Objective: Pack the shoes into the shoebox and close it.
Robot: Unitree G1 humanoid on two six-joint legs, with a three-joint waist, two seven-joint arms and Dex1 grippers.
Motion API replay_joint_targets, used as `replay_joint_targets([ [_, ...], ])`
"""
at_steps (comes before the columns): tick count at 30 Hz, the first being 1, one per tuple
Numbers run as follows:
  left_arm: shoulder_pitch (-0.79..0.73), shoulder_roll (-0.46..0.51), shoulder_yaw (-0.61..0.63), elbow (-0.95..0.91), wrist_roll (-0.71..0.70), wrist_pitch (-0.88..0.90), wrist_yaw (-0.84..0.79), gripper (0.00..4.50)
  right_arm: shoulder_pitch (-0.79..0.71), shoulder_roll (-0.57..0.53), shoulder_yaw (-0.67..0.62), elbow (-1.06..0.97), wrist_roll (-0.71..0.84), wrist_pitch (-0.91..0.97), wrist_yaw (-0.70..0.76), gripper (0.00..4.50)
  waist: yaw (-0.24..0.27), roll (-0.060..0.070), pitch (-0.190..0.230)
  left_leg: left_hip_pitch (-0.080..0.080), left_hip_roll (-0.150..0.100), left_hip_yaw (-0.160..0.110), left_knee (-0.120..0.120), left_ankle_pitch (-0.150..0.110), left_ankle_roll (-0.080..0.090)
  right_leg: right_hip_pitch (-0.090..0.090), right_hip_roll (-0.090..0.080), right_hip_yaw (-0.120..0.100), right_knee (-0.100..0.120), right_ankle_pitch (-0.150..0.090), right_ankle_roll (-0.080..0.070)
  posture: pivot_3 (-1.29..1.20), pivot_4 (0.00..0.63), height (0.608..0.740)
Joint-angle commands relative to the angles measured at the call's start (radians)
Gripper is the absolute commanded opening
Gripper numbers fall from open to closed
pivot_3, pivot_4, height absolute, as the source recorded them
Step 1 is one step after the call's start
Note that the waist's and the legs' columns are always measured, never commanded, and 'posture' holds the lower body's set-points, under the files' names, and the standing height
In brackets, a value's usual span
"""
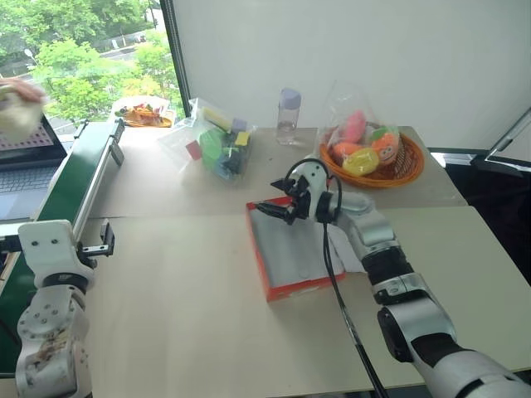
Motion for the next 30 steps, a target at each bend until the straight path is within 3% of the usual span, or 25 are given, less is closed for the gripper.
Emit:
replay_joint_targets([
  [1,-0.024,0.02,0.007,-0.002,-0.006,0.0,0.004,4.5,-0.028,0.01,-0.025,-0.001,-0.003,-0.037,-0.016,4.4,0.0,0.0,0.0,0.0,0.0,0.0,0.0,0.0,0.0,0.0,0.0,0.0,0.0,0.0,0.0,0.0,0.15,0.74],
  [11,-0.059,-0.022,0.008,0.028,-0.018,0.053,0.049,4.5,-0.002,0.041,0.01,-0.057,-0.001,-0.018,0.023,4.4,-0.002,0.0,0.0,0.0,0.0,0.0,0.0,0.0,0.0,0.0,0.0,0.0,0.0,0.0,0.0,0.0,0.15,0.74],
  [15,-0.076,0.005,0.029,0.08,-0.03,0.05,0.035,4.5,0.0,0.059,0.02,-0.09,-0.003,0.0,0.036,4.4,-0.002,0.0,0.0,0.0,0.0,0.0,0.0,0.0,0.0,0.0,0.0,0.0,0.0,0.0,0.0,0.0,0.15,0.74],
  [25,-0.009,0.218,0.218,0.3,-0.078,-0.06,-0.121,4.5,0.055,0.039,0.067,-0.289,0.034,0.149,0.117,4.4,-0.009,0.0,0.0,-0.001,0.001,0.0,-0.008,0.0,-0.001,-0.007,-0.003,0.001,0.0,-0.001,-0.002,0.0,0.15,0.74],
  [30,0.05,0.311,0.286,0.454,-0.134,-0.146,-0.28,4.5,0.03,0.009,0.079,-0.327,0.044,0.193,0.158,4.4,-0.012,0.0,0.0,-0.001,0.001,0.0,-0.012,0.0,-0.002,-0.01,-0.003,0.001,0.0,-0.002,-0.003,0.0,0.15,0.74],
])
